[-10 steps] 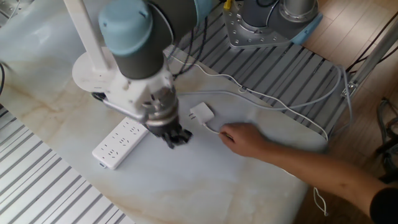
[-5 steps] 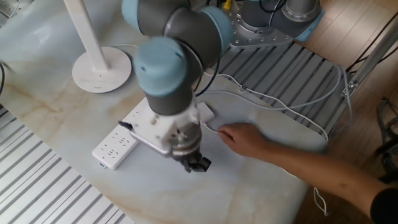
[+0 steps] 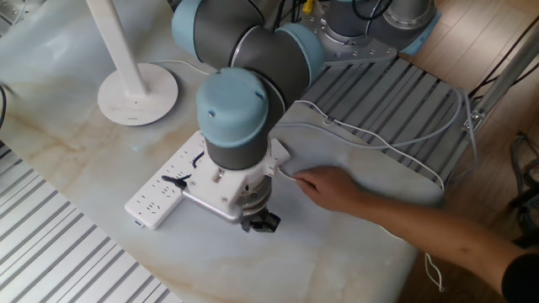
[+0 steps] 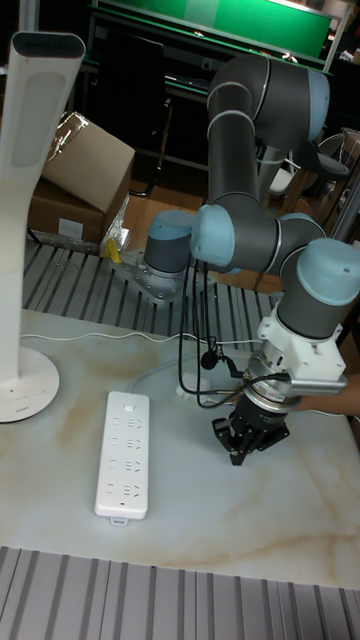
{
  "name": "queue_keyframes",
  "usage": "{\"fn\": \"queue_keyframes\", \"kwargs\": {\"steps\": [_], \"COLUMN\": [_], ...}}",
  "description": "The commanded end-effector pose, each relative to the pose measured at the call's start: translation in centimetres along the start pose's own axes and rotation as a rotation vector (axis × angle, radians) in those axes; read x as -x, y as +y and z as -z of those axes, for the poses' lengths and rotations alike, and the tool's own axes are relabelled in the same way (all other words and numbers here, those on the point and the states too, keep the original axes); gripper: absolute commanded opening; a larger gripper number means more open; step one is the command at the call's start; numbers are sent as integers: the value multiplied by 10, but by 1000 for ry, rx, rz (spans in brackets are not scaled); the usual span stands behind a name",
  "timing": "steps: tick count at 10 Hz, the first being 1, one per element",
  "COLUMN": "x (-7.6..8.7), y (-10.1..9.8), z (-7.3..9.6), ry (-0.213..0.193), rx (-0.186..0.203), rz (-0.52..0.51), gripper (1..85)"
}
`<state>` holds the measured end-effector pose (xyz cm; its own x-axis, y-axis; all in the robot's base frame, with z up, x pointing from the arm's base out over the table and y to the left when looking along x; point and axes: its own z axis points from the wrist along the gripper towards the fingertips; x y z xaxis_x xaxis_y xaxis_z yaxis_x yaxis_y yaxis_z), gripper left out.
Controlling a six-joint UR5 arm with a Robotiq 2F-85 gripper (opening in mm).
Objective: Plug in the power cord of the desk lamp, turn on the socket, and light up the desk lamp
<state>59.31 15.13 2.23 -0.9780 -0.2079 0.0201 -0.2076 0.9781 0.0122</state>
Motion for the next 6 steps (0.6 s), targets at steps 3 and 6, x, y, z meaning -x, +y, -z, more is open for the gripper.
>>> {"fn": "queue_keyframes", "kwargs": {"steps": [3, 6], "x": [-39, -103], "y": [-11, -19], "z": [-2, 18], "ry": [25, 81], "rx": [5, 12], "rz": [103, 123], "gripper": [10, 10]}}
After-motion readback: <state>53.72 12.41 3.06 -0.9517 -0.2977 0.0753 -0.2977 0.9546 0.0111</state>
